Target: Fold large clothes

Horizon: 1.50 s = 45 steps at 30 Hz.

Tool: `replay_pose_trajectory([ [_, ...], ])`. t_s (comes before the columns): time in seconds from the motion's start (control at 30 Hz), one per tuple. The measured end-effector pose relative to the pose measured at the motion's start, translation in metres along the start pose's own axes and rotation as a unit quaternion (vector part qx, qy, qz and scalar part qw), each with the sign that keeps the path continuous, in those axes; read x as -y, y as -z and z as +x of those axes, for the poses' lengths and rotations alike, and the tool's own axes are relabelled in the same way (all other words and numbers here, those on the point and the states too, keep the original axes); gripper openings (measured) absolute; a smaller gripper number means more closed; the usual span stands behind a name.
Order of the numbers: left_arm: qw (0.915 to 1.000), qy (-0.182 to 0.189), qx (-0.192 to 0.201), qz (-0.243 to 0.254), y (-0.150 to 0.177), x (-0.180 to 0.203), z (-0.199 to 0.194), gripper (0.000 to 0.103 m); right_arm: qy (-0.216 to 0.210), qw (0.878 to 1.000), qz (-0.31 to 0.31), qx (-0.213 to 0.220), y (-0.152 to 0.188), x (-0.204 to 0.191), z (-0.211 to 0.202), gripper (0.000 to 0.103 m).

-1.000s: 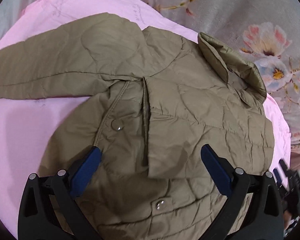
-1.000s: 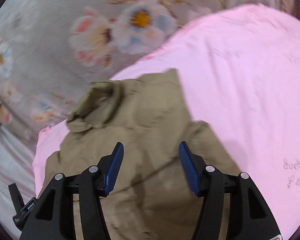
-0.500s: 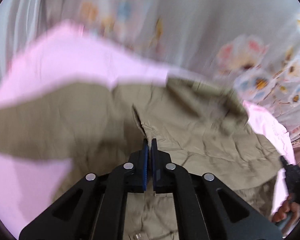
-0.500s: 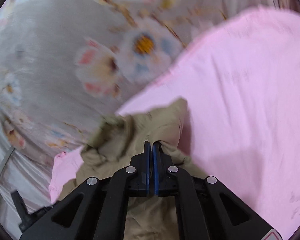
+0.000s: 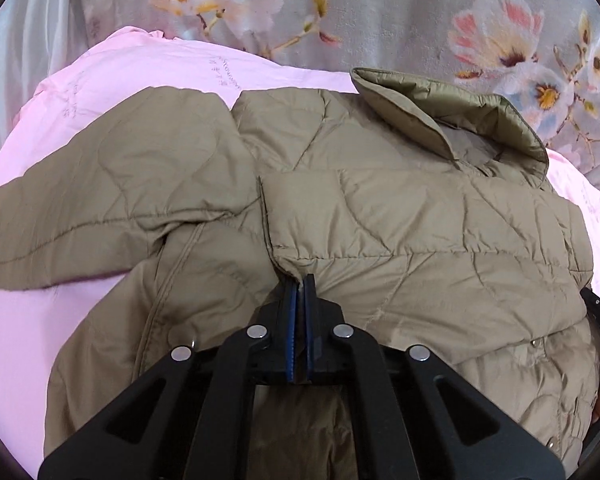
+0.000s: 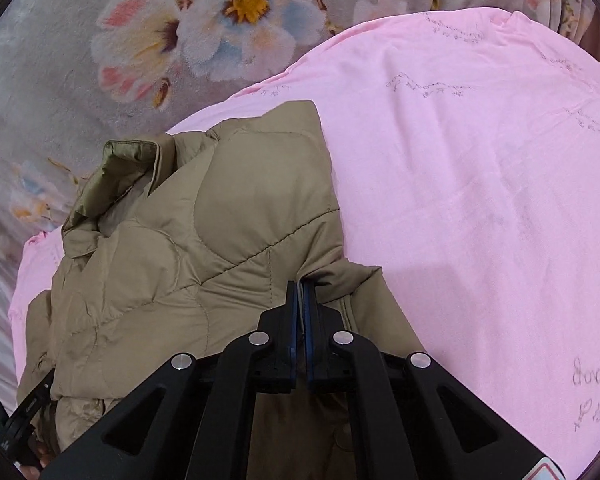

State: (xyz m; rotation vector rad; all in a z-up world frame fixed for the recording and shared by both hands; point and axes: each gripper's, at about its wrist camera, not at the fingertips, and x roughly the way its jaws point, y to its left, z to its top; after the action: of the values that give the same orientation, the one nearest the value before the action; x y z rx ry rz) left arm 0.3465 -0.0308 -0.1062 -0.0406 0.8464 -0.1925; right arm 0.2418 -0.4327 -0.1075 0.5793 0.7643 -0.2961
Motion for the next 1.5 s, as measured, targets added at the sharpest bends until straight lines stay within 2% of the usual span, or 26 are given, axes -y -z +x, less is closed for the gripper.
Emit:
replay_pose_trajectory([
  [0.17,0.9999,-0.007,-0.002,0.009,0.022,0.006,-0.018,0.003,0.001,1.000,0.005,-0.005,0.016,0.009,-0.019,0.001],
  [0.37,0.9998,-0.010,-0.006,0.013,0.080,-0.002,-0.069,0.003,0.001,1.000,0.000,-0.008,0.064,0.023,-0.071,0.001],
  [0.5,0.9999,-0.006,-0.005,0.013,0.105,-0.008,-0.095,0.003,-0.011,1.000,0.014,-0.006,0.093,0.039,-0.104,0.001],
  [0.57,1.0000,0.001,-0.006,0.005,0.107,-0.012,-0.101,0.004,-0.023,0.999,0.028,-0.009,0.099,0.046,-0.111,0.003],
  [0.6,1.0000,-0.002,-0.008,0.004,0.106,-0.013,-0.105,0.008,-0.027,0.999,0.032,-0.016,0.098,0.048,-0.113,0.004],
  [0.63,0.9999,-0.010,-0.009,0.006,0.105,-0.013,-0.110,0.011,-0.021,0.999,0.034,-0.024,0.097,0.047,-0.117,0.010],
  [0.7,0.9991,-0.039,0.002,0.012,0.100,-0.015,-0.131,0.028,-0.004,0.999,0.032,-0.012,0.093,0.041,-0.141,0.018],
  [0.77,0.9982,-0.051,0.030,0.007,0.092,-0.017,-0.156,0.036,0.012,0.999,0.003,0.034,0.090,0.026,-0.172,0.019],
  [0.8,0.9979,-0.047,0.045,0.000,0.083,-0.016,-0.170,0.037,0.016,0.998,-0.020,0.049,0.087,0.013,-0.183,0.019],
  [0.9,0.9978,-0.014,0.064,0.004,0.059,0.007,-0.190,0.037,0.002,0.995,-0.089,0.053,0.082,-0.035,-0.193,0.019],
  [1.03,0.9976,0.029,0.046,0.043,0.051,0.059,-0.170,0.039,-0.022,0.986,-0.160,0.032,0.093,-0.094,-0.175,0.018],
  [1.13,0.9973,0.022,0.002,0.069,0.063,0.087,-0.129,0.039,-0.016,0.982,-0.187,-0.008,0.107,-0.115,-0.139,0.018],
  [1.23,0.9966,0.013,-0.033,0.074,0.083,0.094,-0.092,0.039,-0.001,0.982,-0.184,-0.047,0.124,-0.111,-0.105,0.017],
  [1.33,0.9966,0.007,-0.007,0.082,0.100,0.095,-0.086,0.041,-0.008,0.983,-0.180,-0.043,0.132,-0.103,-0.099,0.017],
  [1.5,0.9964,0.002,0.002,0.085,0.105,0.097,-0.083,0.043,-0.001,0.982,-0.185,-0.034,0.138,-0.102,-0.097,0.017],
])
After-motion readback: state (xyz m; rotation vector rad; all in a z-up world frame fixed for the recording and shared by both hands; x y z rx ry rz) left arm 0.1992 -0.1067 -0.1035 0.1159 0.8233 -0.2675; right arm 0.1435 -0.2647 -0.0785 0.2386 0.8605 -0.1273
